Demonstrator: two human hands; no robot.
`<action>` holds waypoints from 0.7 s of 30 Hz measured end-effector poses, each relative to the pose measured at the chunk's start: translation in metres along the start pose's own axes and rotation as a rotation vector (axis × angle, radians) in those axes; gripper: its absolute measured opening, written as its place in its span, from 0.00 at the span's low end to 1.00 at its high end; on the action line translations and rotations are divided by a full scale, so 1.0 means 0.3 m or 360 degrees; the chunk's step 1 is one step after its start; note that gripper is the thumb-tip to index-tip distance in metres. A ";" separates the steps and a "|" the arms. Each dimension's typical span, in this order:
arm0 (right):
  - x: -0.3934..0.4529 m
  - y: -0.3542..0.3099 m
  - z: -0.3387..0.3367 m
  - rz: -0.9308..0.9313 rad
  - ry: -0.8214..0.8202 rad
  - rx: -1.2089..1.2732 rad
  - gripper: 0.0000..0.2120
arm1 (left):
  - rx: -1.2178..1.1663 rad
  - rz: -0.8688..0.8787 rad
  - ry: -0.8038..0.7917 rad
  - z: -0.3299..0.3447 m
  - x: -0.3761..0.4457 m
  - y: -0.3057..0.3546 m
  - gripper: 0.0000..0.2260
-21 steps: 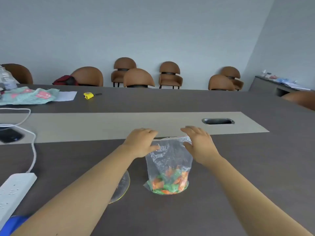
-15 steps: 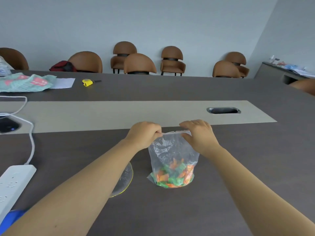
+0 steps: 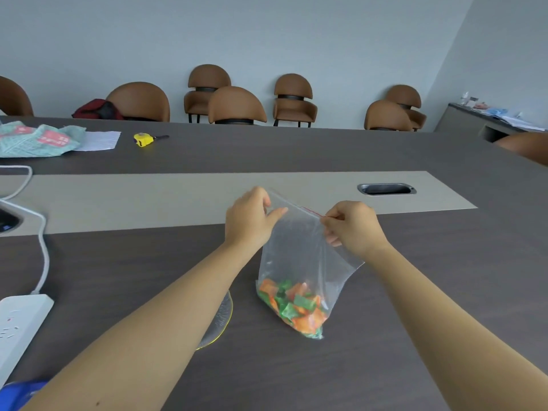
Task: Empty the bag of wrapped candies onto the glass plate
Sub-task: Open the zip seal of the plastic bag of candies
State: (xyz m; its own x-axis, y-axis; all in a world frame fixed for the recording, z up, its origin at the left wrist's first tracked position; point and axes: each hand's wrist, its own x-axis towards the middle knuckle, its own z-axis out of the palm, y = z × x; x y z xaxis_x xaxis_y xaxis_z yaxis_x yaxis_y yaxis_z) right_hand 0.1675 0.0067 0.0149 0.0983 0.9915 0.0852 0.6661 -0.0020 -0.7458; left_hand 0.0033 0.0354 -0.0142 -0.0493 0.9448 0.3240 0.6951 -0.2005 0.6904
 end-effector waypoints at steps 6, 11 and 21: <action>-0.044 0.005 0.031 -0.0042 -0.0187 0.0241 0.11 | -0.0777 -0.0570 -0.0675 0.030 -0.034 0.039 0.15; -0.072 0.026 0.045 -0.0123 -0.0257 0.0254 0.10 | -0.0923 -0.0663 -0.0886 0.034 -0.048 0.037 0.11; -0.069 0.042 0.057 0.0021 -0.0247 0.0453 0.06 | -0.1165 -0.0665 -0.0947 0.036 -0.068 0.027 0.13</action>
State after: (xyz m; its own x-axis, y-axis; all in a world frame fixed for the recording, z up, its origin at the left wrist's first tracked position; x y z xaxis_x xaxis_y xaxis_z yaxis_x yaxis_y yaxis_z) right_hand 0.1613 -0.0117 -0.0075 -0.0231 0.9997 -0.0113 0.4297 -0.0003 -0.9030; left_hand 0.0177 0.0172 -0.0224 0.3148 0.9107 -0.2674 0.0874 0.2527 0.9636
